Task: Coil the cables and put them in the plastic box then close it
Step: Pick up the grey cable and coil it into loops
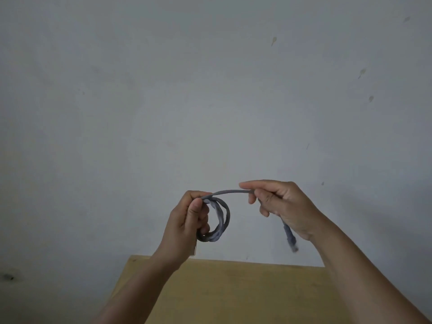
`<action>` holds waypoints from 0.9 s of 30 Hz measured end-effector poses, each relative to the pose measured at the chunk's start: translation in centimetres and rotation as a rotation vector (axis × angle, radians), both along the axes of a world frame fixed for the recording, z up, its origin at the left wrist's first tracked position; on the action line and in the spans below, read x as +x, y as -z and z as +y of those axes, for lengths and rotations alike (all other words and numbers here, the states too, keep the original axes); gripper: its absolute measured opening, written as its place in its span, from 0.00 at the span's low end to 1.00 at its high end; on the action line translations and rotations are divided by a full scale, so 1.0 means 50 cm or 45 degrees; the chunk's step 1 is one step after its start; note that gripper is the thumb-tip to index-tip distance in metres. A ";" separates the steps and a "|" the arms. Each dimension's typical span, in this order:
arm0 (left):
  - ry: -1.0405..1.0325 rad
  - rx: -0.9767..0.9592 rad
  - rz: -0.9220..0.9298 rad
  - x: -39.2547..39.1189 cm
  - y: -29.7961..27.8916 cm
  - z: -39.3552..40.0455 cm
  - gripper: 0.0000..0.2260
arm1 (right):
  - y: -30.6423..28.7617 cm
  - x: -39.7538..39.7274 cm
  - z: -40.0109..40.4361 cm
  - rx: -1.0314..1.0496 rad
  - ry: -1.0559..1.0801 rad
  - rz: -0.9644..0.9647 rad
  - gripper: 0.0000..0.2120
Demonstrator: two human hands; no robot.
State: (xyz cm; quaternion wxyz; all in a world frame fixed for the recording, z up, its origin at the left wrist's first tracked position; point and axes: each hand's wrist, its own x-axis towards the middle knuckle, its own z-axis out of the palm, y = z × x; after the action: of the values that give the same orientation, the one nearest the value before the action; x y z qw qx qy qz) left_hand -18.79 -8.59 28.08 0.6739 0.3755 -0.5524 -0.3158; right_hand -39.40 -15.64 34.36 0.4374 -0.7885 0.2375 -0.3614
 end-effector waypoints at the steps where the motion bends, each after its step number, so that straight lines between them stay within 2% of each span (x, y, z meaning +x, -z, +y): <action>1: 0.004 -0.005 0.039 0.001 -0.002 0.002 0.12 | 0.002 0.000 0.001 -0.030 0.010 -0.005 0.14; 4: 0.064 0.016 0.161 0.006 -0.012 0.006 0.15 | 0.016 0.009 0.002 -0.183 0.086 0.186 0.16; 6: 0.207 0.052 0.235 0.006 -0.019 0.011 0.16 | 0.021 0.016 0.002 -0.240 0.209 0.258 0.15; 9: 0.463 0.135 0.370 -0.005 -0.024 0.019 0.16 | 0.023 0.023 0.001 -0.245 0.400 0.070 0.12; 11: 0.488 0.154 0.387 -0.016 -0.023 0.019 0.16 | 0.021 0.032 0.004 -0.199 0.469 -0.076 0.11; 17: 0.314 0.149 0.212 -0.035 -0.006 0.008 0.15 | 0.029 0.074 0.027 0.154 0.515 -0.442 0.11; 27: 0.172 0.132 -0.104 -0.014 -0.007 0.008 0.16 | 0.020 0.054 0.015 0.474 0.400 -0.348 0.12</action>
State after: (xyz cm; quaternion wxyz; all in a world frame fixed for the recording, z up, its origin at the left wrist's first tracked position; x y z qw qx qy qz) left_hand -19.50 -8.17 28.45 0.6075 0.3845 -0.5865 -0.3731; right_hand -36.68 -14.89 33.34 0.5413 -0.5921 0.3579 -0.4778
